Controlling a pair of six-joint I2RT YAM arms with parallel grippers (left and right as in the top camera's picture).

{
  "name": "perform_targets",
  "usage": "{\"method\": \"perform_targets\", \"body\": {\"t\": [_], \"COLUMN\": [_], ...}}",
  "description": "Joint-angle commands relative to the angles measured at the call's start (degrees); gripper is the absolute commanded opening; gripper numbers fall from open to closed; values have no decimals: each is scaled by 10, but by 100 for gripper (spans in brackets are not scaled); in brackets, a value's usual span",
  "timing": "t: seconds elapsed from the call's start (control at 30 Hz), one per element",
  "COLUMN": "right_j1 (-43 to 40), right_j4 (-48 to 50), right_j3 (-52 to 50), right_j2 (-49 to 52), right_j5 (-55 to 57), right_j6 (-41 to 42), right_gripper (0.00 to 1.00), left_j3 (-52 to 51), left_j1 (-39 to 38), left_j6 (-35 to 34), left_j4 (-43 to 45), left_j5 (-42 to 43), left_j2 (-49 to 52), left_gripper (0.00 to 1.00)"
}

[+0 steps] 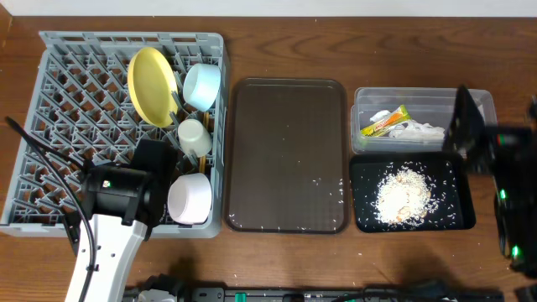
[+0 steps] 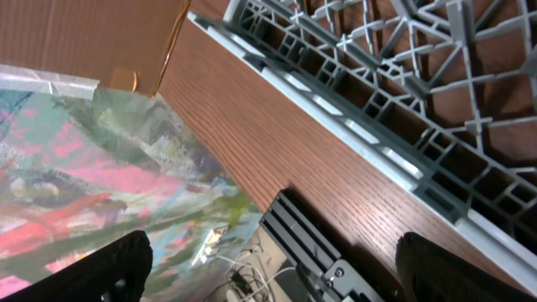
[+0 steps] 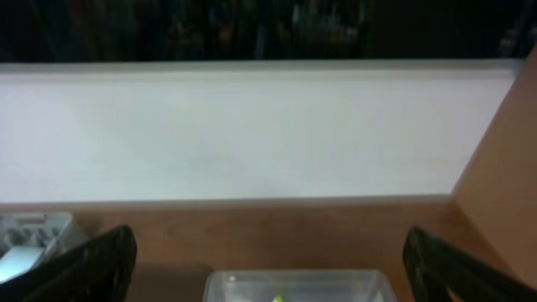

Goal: Sort waste into correct bins and load items into the dishwasher

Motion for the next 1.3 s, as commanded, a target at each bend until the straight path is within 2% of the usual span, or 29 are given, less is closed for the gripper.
{"method": "perform_targets", "body": {"t": [0.0,0.13,0.3,0.4,0.47,0.67,0.87,1.1,1.27], "right_j1": [-15,-21,-76,-115,-135,-151,-151,-151,-151], "right_j4": [71,166,259,312,354,412,416,339,337], "right_j3": [-129,-288,-487,-585,-631,-715,-781,-786,-786], "right_j2": [-82,-213,-369,-438,-446,-447,-447,-447,-447], "right_j5": [1,-13,-78,-127,-160,-201,-201,-208,-205], "right_j6": [-21,-20,-20,-15,-12,-11,-11,-7,-7], "right_gripper": [99,99,99,99,99,99,99,99,99], "left_j3": [2,2,2,2,2,2,2,2,2], "left_j1": [2,2,2,2,2,2,2,2,2], "left_j6": [-5,-5,-5,-5,-5,-5,-5,-5,-5], "left_j4": [-42,-42,-42,-42,-42,-42,-42,-42,-42], "left_j5": [-2,-2,-2,-2,-2,-2,-2,-2,-2], "left_j2": [-2,-2,-2,-2,-2,-2,-2,-2,-2], "left_gripper": [94,93,93,94,93,93,94,93,94]}}
